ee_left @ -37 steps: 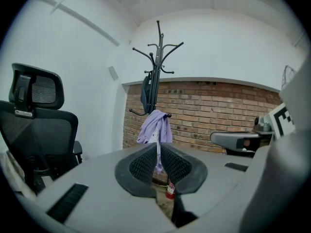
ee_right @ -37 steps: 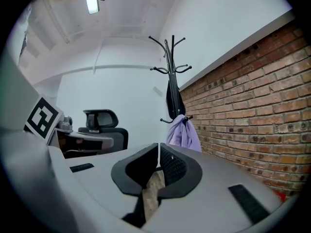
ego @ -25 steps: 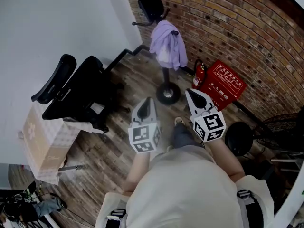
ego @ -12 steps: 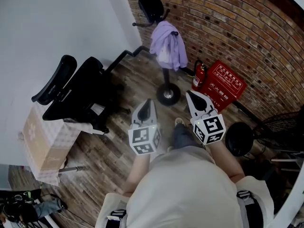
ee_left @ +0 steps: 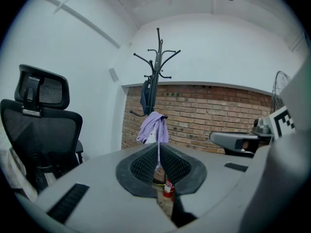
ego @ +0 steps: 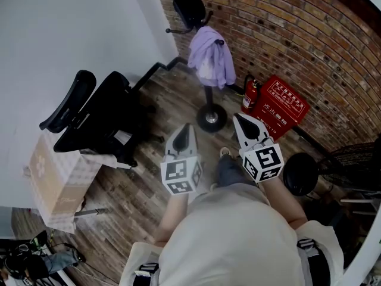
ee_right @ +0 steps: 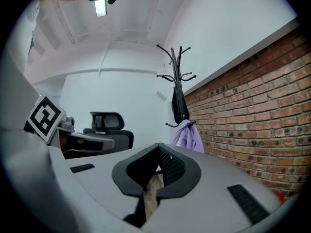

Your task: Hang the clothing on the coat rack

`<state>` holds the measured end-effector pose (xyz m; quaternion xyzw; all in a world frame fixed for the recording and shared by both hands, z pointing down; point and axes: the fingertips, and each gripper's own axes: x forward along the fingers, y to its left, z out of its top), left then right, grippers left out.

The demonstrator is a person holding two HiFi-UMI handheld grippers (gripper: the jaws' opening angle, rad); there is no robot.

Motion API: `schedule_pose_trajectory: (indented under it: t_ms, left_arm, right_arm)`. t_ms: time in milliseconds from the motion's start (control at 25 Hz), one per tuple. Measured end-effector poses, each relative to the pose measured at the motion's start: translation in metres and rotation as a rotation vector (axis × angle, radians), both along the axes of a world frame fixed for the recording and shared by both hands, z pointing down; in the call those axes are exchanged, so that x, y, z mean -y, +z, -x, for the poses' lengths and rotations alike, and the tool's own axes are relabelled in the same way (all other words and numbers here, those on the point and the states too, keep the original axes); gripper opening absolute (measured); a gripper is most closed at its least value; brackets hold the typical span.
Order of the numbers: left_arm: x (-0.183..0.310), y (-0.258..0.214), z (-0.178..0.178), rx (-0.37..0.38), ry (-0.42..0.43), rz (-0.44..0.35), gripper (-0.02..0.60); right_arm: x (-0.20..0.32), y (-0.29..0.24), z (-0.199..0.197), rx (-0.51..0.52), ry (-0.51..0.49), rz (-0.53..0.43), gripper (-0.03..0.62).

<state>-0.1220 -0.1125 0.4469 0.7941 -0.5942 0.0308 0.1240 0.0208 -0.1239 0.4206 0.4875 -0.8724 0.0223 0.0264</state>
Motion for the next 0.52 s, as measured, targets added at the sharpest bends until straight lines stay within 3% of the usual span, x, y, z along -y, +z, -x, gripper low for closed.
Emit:
schedule_pose_trajectory:
  t_ms: [520]
  left_arm:
    - [0.0041, -0.0038, -0.0014, -0.018, 0.014, -0.004, 0.015]
  right_arm:
    - [0.0047, -0.0001, 0.0021, 0.005, -0.008, 0.008, -0.002]
